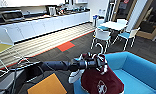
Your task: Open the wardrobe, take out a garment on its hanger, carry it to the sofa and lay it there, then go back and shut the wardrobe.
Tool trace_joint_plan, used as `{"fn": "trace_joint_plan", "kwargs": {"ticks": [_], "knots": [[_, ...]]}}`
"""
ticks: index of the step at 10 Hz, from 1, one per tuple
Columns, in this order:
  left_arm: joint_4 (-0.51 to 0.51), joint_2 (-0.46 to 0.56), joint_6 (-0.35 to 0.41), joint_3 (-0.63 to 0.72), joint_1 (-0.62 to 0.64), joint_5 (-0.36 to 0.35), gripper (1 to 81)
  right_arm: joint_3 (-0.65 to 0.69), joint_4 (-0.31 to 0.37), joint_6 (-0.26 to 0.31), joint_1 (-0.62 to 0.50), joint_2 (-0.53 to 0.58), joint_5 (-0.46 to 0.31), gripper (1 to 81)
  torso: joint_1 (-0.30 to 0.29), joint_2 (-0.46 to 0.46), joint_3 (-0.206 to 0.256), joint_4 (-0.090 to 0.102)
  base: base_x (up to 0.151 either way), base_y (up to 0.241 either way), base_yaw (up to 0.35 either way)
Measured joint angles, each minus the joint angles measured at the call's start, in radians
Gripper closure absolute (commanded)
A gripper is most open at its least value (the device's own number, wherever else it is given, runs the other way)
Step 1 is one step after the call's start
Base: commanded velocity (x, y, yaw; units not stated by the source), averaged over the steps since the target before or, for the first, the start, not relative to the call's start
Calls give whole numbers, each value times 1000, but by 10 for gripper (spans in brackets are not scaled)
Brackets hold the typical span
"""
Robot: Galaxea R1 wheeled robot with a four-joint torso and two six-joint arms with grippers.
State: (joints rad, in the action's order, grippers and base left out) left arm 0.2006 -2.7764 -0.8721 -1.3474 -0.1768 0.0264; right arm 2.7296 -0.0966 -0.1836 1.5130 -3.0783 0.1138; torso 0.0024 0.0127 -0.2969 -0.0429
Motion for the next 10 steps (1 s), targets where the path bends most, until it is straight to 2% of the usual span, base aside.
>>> {"fn": "trace_joint_plan", "kwargs": {"ticks": [3,6,10], "knots": [[48,-88,3,-163,-50,46,811,0,0,0,-1,0,1,10,0,0,0,0,0,0,0],[79,-234,4,-293,-69,49,811,0,0,0,0,0,0,10,0,0,0,0,0,0,0],[140,-352,4,-510,-108,44,811,0,0,0,-1,0,1,10,0,0,0,0,0,0,0]]}}
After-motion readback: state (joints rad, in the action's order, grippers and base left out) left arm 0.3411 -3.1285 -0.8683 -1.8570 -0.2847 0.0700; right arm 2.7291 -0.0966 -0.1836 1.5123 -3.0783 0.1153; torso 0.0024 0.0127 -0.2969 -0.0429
